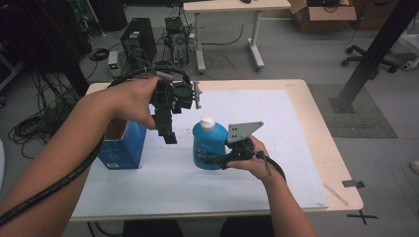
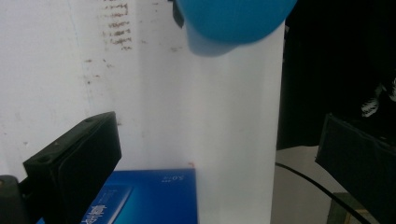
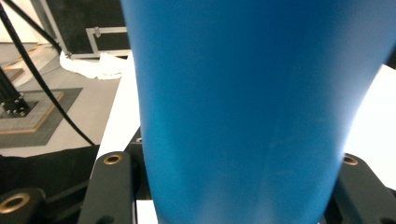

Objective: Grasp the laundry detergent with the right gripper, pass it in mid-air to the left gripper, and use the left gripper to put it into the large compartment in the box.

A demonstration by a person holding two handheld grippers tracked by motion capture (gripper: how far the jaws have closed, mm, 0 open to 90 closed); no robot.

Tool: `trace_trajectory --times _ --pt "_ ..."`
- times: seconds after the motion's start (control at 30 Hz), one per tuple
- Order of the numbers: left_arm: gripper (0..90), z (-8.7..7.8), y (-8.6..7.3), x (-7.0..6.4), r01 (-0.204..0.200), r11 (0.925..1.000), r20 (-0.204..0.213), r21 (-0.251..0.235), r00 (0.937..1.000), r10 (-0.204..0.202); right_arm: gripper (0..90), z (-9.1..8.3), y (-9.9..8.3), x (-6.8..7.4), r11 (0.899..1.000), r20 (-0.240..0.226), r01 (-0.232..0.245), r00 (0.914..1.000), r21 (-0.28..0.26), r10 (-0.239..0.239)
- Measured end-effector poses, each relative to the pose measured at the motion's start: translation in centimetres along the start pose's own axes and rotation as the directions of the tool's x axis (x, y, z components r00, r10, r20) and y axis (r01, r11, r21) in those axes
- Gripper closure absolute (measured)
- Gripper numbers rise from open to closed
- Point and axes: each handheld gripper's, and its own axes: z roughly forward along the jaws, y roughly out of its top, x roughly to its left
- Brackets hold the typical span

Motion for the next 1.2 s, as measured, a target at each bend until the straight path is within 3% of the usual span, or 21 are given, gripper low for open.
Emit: trace_trajectory --times 0.63,1.2 --pt "0.2 0.2 1.5 -0.7 -0.018 0.9993 -0.015 0.032 0.9997 0.018 43.6 3.4 1.6 -0.3 0.999 -0.046 0.025 0.9987 0.037 -0.024" --pt "0.2 1.5 2.6 -1.2 -0.04 0.9976 -0.029 0.057 0.9987 0.042 43.6 4.4 2.2 -0.2 0.999 -0.059 0.027 0.9979 0.033 -0.025"
